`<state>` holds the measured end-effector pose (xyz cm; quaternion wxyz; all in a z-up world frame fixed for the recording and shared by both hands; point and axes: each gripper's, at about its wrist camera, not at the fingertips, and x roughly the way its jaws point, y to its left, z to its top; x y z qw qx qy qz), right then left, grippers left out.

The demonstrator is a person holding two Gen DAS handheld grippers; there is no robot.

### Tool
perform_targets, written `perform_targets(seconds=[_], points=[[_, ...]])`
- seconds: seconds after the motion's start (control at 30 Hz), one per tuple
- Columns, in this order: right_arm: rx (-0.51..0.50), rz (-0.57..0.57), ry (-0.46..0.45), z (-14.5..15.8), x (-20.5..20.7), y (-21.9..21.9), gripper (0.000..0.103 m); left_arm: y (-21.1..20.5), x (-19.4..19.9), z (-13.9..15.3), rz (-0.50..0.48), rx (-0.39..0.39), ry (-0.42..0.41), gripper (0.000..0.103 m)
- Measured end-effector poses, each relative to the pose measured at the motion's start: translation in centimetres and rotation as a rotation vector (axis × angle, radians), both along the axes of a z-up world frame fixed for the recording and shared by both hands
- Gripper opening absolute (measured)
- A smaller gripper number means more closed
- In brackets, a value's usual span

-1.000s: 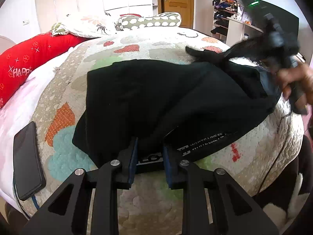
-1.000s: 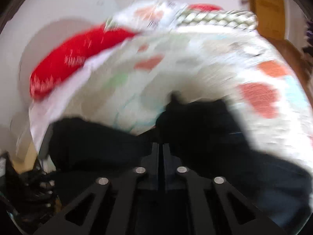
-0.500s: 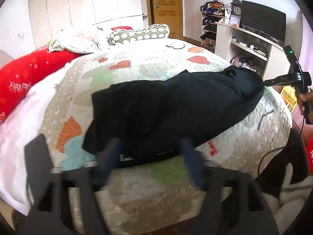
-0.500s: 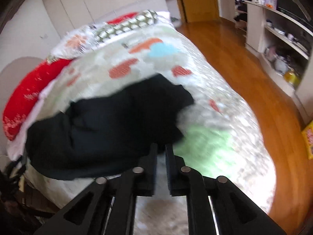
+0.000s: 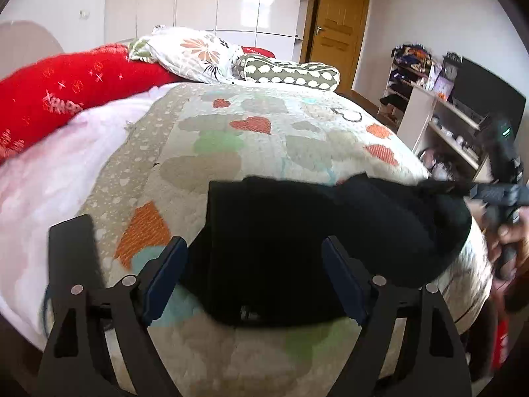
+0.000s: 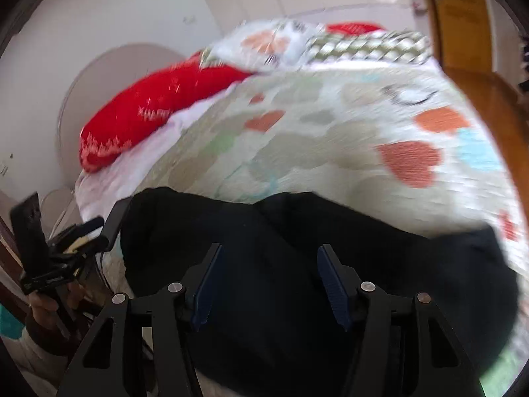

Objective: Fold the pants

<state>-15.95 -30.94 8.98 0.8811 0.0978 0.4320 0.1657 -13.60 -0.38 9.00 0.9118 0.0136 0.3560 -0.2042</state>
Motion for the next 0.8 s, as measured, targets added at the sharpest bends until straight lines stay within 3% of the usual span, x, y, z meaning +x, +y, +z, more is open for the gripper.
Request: perform_targets(seconds=[0.1,0.2,0.23,0.27,0.3,0.37,0.4,0.47,0.5,0.57,0.63,0.7,0.8], points=[[0.027,-0.002,0.079,-2.3,3.3,0.8,0.060,-0.5,2.5,-0.6,0.036,0.026,0.019,0.084],[0.096,0.017,0.124,-4.3,5.3,1.0,0.058,-0.7,4.5,-1.3,0.033,-0.011,0.059,0.084],[0.099,0.021,0.129,-4.8,5.6,1.3,0.051,-0.8,5.2,-1.6,0.032,-0.031,0.085,0.084],[0.113,0.031,0.125,-4.9,5.7,1.5,0.033,-1.0,5.8,-2.0,0.020,-0.056,0.112,0.084],[0.134,0.041,0.122,-4.6,6.0,1.6,0.024,-1.2,6.0,-2.1,0.007,-0.079,0.124,0.082],[0.153,0.038,0.062,-2.9,5.8,1.5,0.015,-1.5,6.5,-2.1,0.003,-0.084,0.134,0.049],[0.154,0.032,0.029,-2.0,5.6,1.5,0.013,-1.5,6.6,-1.8,0.006,-0.069,0.128,0.024],[0.174,0.007,-0.032,-0.1,6.0,1.0,0.007,-0.9,6.8,-0.7,0.002,-0.089,0.105,0.021],[0.190,0.000,-0.055,0.6,6.2,0.8,0.004,-0.4,6.9,-0.1,0.010,-0.104,0.095,0.009],[0.186,-0.027,-0.080,1.3,7.3,0.9,0.000,0.4,7.3,0.6,0.039,-0.107,0.071,0.007],[0.150,-0.033,-0.040,0.6,8.5,1.6,0.000,0.8,7.9,0.3,0.054,-0.095,0.088,0.007],[0.141,-0.027,0.000,-0.1,8.7,2.1,0.006,0.7,8.2,-0.7,0.068,-0.072,0.122,0.007],[0.158,-0.048,-0.004,-0.2,7.2,0.7,0.009,0.9,7.3,-0.9,0.054,-0.058,0.102,0.008]])
